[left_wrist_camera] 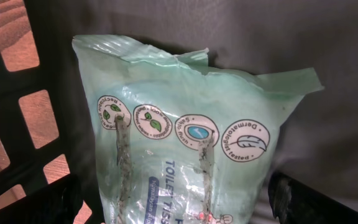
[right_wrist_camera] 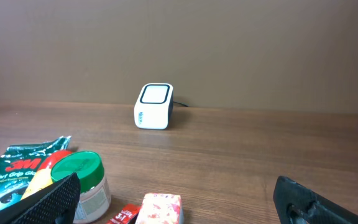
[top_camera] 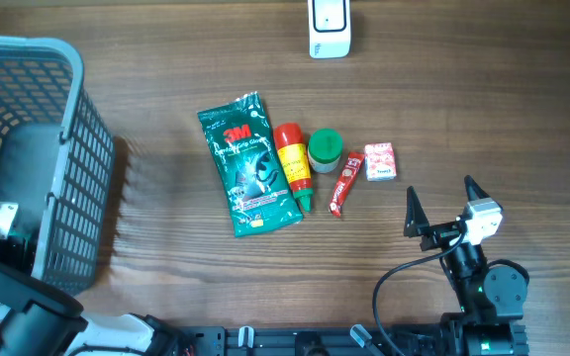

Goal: Scan the item barcode
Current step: 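Reach left gripper into basket and grasp mint-green toilet wipes pack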

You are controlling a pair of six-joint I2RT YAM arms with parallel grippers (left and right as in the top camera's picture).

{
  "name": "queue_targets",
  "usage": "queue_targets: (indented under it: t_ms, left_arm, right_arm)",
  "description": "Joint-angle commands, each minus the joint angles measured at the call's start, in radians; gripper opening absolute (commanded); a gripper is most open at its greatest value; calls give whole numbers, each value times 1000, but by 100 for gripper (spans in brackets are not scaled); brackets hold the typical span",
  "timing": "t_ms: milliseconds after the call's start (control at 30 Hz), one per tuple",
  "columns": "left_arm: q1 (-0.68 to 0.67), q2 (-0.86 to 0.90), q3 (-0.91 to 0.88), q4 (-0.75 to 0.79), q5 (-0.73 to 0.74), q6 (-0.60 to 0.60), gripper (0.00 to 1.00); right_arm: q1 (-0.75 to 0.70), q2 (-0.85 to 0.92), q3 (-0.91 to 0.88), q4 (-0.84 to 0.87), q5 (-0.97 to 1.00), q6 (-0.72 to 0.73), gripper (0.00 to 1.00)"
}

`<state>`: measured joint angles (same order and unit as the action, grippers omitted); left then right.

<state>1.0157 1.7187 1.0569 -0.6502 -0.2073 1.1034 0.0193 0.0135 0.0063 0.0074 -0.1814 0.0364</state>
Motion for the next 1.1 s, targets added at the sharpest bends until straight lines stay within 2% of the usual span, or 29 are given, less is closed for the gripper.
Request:
queue_targets:
  t_ms: [0, 67, 167, 267, 400, 567, 633, 733, 900, 1067]
  left_arm:
    - [-20, 64, -27, 8, 12, 15, 100]
    - [-43, 64, -27, 8, 12, 15, 100]
    - [-74, 64, -27, 8, 22, 15, 89]
    - [-89, 64, -27, 8, 43, 14, 65]
    - [-90, 64, -27, 3, 43, 15, 46]
    - [-121, 63, -21, 25, 42, 15, 41]
    - [-158, 52, -15, 47, 42, 14, 47]
    - [-232, 19, 6, 58, 38, 7, 46]
    - [-328, -75, 45, 80, -44, -73, 33]
    - [-323, -226, 46, 113, -55, -190, 36]
  right_arm:
    - [4, -9, -1, 5, 9, -9, 100]
    - [4, -9, -1, 5, 9, -8, 100]
    - [4, -9, -1, 5, 9, -9, 100]
    - [4, -9, -1, 5, 9, -9, 100]
    - [4, -9, -1, 5, 9, -8, 100]
    - [4, -9, -1, 5, 9, -8, 100]
    - [4, -9, -1, 5, 9, -8, 100]
    - [4, -9, -1, 5, 9, -9, 100]
    - [4, -9, -1, 5, 9, -8, 100]
    - [4, -9, -1, 5, 9, -8, 100]
